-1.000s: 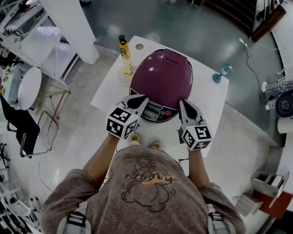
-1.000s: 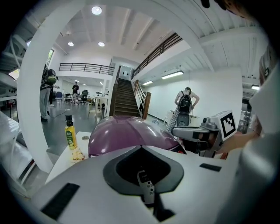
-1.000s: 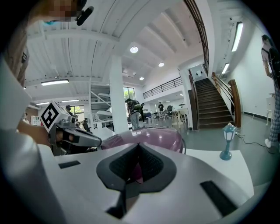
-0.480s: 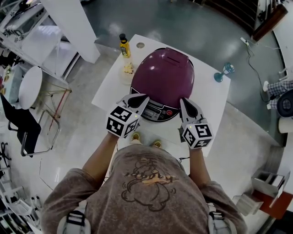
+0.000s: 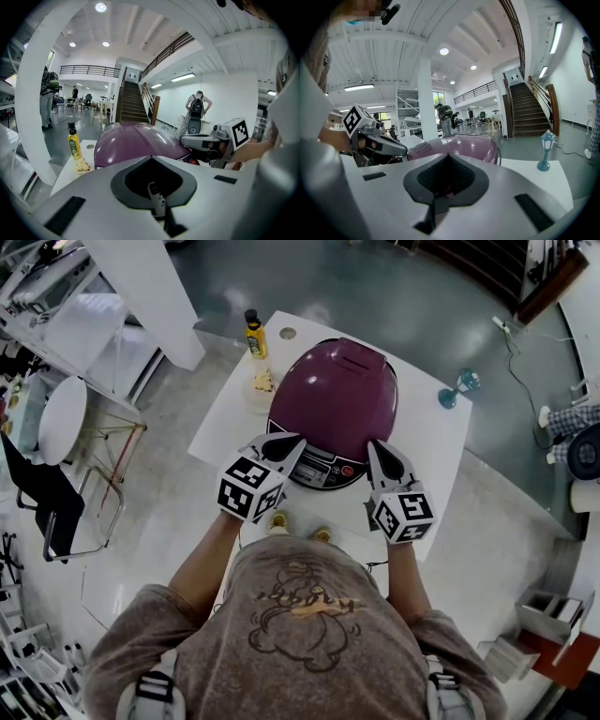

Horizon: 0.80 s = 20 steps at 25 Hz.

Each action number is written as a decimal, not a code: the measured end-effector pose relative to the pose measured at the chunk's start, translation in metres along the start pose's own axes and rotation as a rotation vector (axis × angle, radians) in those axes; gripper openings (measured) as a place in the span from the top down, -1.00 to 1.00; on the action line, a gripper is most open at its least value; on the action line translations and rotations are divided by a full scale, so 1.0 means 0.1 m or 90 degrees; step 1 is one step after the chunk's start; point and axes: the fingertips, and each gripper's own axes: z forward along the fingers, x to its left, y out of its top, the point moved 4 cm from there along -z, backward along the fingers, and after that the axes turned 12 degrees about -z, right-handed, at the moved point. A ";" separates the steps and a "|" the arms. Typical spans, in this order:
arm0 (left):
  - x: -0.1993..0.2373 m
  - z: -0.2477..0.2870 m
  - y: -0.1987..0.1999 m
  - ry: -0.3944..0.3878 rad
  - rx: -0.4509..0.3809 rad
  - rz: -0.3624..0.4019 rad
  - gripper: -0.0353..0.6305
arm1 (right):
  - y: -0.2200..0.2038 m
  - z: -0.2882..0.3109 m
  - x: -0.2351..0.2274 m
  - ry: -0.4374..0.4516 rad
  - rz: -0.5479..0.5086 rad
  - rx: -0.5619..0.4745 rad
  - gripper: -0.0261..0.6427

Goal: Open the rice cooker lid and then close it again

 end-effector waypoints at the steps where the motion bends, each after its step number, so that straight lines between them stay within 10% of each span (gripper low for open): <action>1: 0.00 0.00 0.00 0.001 0.001 0.001 0.84 | 0.00 0.00 0.00 -0.001 0.000 0.000 0.91; 20: -0.01 -0.02 0.02 -0.018 -0.014 -0.008 0.83 | 0.06 0.00 -0.03 0.004 -0.012 0.005 0.91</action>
